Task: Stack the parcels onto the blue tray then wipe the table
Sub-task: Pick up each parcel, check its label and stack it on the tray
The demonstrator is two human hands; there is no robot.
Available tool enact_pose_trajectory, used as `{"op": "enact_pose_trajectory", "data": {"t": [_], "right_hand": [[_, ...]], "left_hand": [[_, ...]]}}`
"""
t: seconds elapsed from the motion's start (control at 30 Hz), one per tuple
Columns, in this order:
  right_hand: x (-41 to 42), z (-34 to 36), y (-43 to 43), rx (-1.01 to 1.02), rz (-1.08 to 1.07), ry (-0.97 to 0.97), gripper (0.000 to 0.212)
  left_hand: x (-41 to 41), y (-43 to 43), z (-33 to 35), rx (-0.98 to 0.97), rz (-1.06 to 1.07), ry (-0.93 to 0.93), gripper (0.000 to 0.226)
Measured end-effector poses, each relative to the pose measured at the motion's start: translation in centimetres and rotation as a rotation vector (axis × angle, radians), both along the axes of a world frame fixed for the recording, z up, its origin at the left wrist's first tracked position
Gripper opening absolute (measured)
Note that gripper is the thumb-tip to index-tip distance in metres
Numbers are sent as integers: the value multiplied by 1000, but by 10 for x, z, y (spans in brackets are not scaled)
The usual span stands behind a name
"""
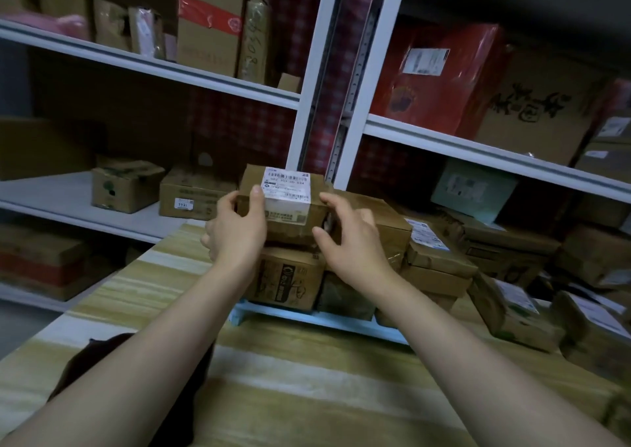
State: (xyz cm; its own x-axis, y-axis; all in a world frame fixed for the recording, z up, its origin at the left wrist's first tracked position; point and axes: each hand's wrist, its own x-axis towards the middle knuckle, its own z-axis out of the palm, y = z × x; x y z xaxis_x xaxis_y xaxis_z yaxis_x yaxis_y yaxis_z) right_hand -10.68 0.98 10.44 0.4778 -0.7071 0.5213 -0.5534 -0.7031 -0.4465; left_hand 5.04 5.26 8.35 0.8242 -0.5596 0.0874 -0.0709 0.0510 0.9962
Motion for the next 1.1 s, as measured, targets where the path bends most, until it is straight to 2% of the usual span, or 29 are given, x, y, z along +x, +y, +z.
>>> {"op": "enact_pose_trajectory", "data": {"t": [0.07, 0.13, 0.37, 0.5, 0.6, 0.7, 0.8, 0.9, 1.0, 1.07, 1.1], "right_hand": [[1, -4, -4, -160, -73, 128, 53], [1, -8, -10, -243, -121, 178, 55], [-4, -14, -14, -200, -130, 160, 61], [-5, -16, -15, -176, -113, 190, 65], [-8, -18, -14, -149, -91, 162, 68], [-17, -22, -15, -152, -68, 71, 63], [-32, -25, -20, -191, -61, -24, 49], [-56, -30, -23, -224, -108, -127, 33], [-86, -36, -26, -212, -179, -212, 14], [-118, -42, -27, -170, -251, -235, 4], [-130, -44, -27, -139, -287, -244, 5]], "left_hand": [[2, -5, -6, 43, -38, -20, 68], [3, -10, -11, 58, -61, -35, 65], [1, -20, -19, 92, -42, -63, 52], [0, -17, -18, 129, -43, -91, 53], [-9, -14, -16, 194, 42, -152, 59], [-25, -9, -14, 89, 192, -265, 61], [-46, -6, -11, -54, 241, -413, 53], [-78, -4, -8, -199, 156, -556, 41], [-112, -8, -7, -317, -67, -642, 26], [-143, -13, -9, -321, -237, -656, 19], [-155, -15, -12, -307, -301, -659, 17]]}}
